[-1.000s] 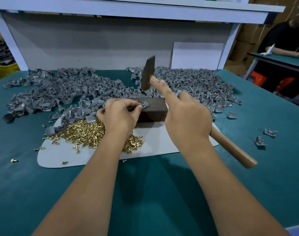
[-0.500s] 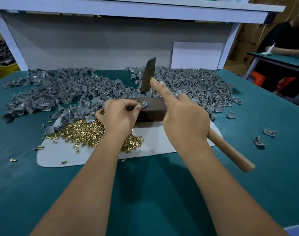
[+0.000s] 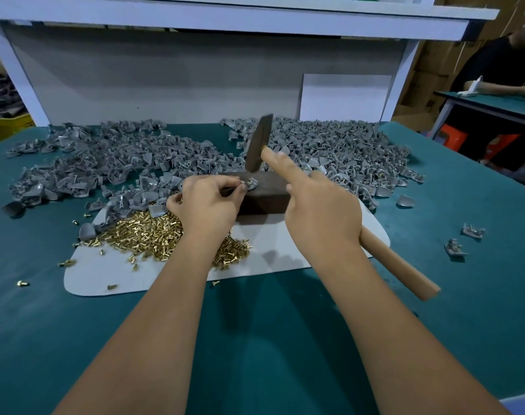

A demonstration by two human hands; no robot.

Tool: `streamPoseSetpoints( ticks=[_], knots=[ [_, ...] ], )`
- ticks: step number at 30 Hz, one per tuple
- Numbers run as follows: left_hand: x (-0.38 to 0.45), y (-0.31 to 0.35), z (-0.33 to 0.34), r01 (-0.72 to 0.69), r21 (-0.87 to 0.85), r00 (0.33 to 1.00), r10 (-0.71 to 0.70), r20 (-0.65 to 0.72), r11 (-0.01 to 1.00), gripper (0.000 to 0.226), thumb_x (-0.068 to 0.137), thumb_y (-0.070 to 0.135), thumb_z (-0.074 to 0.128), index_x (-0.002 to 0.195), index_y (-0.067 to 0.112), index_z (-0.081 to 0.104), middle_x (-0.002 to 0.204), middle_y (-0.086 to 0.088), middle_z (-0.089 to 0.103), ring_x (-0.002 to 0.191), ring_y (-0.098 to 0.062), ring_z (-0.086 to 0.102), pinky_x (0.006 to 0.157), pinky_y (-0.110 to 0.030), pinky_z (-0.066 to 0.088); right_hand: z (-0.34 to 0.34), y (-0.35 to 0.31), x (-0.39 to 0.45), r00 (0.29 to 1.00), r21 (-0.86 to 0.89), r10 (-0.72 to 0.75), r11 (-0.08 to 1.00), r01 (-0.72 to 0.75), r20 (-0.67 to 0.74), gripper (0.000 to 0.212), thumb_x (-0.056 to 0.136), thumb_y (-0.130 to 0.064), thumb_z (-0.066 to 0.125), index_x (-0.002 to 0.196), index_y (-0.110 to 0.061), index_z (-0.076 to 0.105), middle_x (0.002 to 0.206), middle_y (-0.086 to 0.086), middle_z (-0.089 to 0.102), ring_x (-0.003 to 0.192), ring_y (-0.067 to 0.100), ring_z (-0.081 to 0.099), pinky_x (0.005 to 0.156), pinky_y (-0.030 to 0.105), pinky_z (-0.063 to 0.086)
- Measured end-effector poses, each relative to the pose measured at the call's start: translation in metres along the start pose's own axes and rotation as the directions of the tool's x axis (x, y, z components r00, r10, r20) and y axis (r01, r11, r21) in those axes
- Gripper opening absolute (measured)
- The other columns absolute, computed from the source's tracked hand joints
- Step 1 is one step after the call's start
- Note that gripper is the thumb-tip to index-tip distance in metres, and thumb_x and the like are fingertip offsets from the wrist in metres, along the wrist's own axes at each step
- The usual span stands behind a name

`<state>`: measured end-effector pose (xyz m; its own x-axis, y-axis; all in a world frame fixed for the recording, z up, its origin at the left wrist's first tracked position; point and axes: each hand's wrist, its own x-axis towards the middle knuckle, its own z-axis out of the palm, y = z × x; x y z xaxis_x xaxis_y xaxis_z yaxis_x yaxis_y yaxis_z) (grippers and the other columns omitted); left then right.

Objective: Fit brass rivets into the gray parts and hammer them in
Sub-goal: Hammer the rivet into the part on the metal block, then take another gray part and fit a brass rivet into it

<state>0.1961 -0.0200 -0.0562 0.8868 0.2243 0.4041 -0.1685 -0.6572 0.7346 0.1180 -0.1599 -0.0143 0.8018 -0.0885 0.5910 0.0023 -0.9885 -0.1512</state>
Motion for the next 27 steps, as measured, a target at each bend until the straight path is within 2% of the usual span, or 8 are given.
streamPoseSetpoints(
  ticks=[5,10,13,18,21,24,25,27],
  knots=[
    [-0.001,0.003,-0.009,0.028,-0.066,0.994,-0.021,0.103,0.997,0.012,0.091,0.040,0.065,0.079,0.043,0.067,0.101,0.027,0.061,0.130,-0.013,0.035,0.109,-0.050,0.021,0.001,0.019,0.005,0.983,0.011,0.127,0.992,-0.127,-0.134,0.071,0.089,-0.004,0.056,0.143,-0.041,0.028,0.085,0.004,0.037,0.048,0.012,0.026,0.045,0.024,0.011],
    [-0.003,0.009,-0.015,0.112,-0.291,0.982,-0.060,0.182,0.950,0.019,0.093,0.029,0.065,0.074,0.034,0.069,0.099,0.032,0.055,0.134,-0.013,0.029,0.115,-0.052,0.019,0.002,0.042,0.009,0.958,-0.078,0.286,0.955,-0.285,0.006,0.054,0.093,-0.012,0.051,0.141,-0.030,0.034,0.101,0.014,0.055,0.071,0.026,0.043,0.056,0.032,0.028],
    [-0.004,0.010,-0.018,0.119,-0.339,0.979,-0.052,0.198,0.933,0.017,0.093,0.027,0.065,0.078,0.030,0.073,0.100,0.034,0.056,0.134,-0.013,0.031,0.115,-0.052,0.020,0.004,0.047,0.009,0.947,-0.112,0.317,0.944,-0.310,0.053,0.043,0.091,-0.011,0.050,0.131,-0.022,0.043,0.094,0.013,0.060,0.070,0.027,0.039,0.052,0.030,0.024],
    [-0.004,0.009,-0.020,0.080,-0.313,0.979,-0.016,0.201,0.947,0.017,0.093,0.030,0.064,0.078,0.033,0.071,0.107,0.035,0.057,0.137,-0.010,0.026,0.115,-0.046,0.015,0.010,0.046,0.008,0.942,-0.119,0.317,0.945,-0.304,0.114,0.031,0.087,-0.008,0.051,0.116,-0.017,0.046,0.075,0.004,0.047,0.066,0.027,0.039,0.046,0.028,0.014],
    [-0.004,0.010,-0.019,0.075,-0.288,0.981,-0.018,0.195,0.955,0.016,0.092,0.030,0.066,0.077,0.034,0.070,0.105,0.035,0.057,0.137,-0.008,0.024,0.103,-0.035,0.011,0.014,0.045,0.004,0.944,-0.096,0.303,0.952,-0.292,0.130,0.016,0.087,-0.007,0.052,0.091,-0.019,0.041,0.070,0.001,0.040,0.067,0.027,0.038,0.045,0.027,0.013],
    [-0.004,0.011,-0.018,0.035,-0.229,0.983,0.008,0.186,0.973,0.016,0.092,0.033,0.066,0.077,0.035,0.068,0.109,0.033,0.058,0.137,-0.007,0.023,0.098,-0.032,0.008,0.017,0.045,0.001,0.943,-0.127,0.287,0.955,-0.268,0.168,0.029,0.086,-0.005,0.051,0.069,-0.020,0.034,0.061,-0.002,0.033,0.064,0.027,0.038,0.046,0.026,0.017],
    [-0.004,0.011,-0.017,0.015,-0.194,0.983,0.021,0.181,0.981,0.015,0.092,0.034,0.066,0.078,0.037,0.067,0.111,0.032,0.059,0.138,-0.007,0.023,0.101,-0.034,0.010,0.016,0.044,0.002,0.943,-0.127,0.284,0.956,-0.264,0.176,0.024,0.086,-0.005,0.051,0.070,-0.020,0.041,0.062,-0.002,0.035,0.066,0.028,0.041,0.049,0.026,0.021],
    [-0.004,0.010,-0.015,-0.013,-0.136,0.984,0.037,0.172,0.991,0.012,0.092,0.036,0.066,0.080,0.038,0.066,0.113,0.030,0.059,0.138,-0.008,0.022,0.106,-0.039,0.011,0.015,0.044,0.004,0.943,-0.147,0.274,0.957,-0.249,0.189,0.012,0.091,-0.012,0.050,0.091,-0.020,0.060,0.078,0.003,0.049,0.085,0.032,0.052,0.061,0.029,0.031]
  ],
)
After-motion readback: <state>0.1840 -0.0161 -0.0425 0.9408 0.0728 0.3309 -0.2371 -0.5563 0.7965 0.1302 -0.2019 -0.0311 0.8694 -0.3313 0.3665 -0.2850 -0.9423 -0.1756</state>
